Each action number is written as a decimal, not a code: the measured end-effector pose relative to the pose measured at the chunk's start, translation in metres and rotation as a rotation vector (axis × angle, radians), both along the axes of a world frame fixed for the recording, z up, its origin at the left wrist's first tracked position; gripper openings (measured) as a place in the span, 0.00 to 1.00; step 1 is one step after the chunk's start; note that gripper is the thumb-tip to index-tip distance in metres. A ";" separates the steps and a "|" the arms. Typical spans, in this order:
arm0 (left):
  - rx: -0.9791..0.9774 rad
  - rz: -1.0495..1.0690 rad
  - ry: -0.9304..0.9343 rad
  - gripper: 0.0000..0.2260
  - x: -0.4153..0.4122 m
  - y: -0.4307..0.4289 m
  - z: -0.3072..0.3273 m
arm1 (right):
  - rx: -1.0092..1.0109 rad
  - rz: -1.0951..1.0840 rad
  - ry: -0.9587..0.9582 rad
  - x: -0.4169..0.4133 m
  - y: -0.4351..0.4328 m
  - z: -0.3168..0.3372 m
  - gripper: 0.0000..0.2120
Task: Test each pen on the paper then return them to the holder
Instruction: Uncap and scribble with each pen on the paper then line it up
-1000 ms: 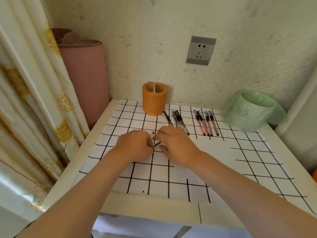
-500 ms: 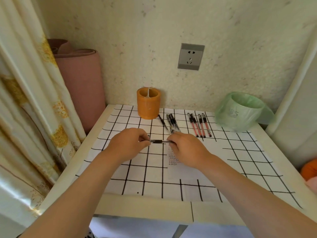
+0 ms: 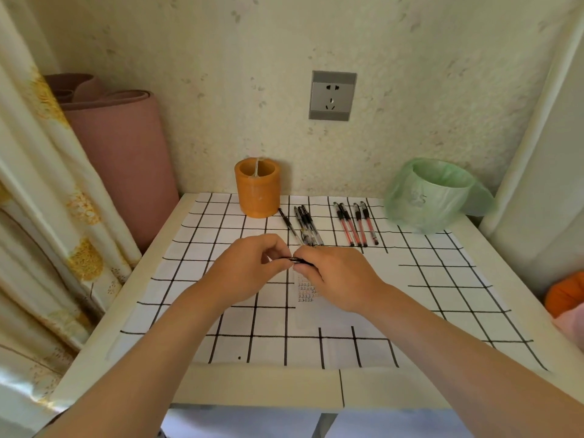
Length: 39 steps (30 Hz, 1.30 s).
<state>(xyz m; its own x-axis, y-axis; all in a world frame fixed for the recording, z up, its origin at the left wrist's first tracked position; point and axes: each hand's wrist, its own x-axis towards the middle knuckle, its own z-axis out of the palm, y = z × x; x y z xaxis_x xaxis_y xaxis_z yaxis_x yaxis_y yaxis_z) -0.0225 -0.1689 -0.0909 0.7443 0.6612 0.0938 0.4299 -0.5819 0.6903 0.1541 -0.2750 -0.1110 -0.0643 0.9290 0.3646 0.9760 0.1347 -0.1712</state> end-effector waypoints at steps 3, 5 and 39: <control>0.008 -0.038 0.010 0.04 0.006 -0.002 -0.003 | -0.047 0.008 0.078 0.004 0.000 -0.006 0.09; 0.021 -0.045 0.021 0.04 0.010 -0.003 -0.005 | -0.062 -0.003 0.068 0.005 -0.002 -0.007 0.09; 0.168 -0.140 0.383 0.14 0.018 0.003 -0.019 | -0.168 -0.110 1.289 0.014 -0.025 -0.018 0.09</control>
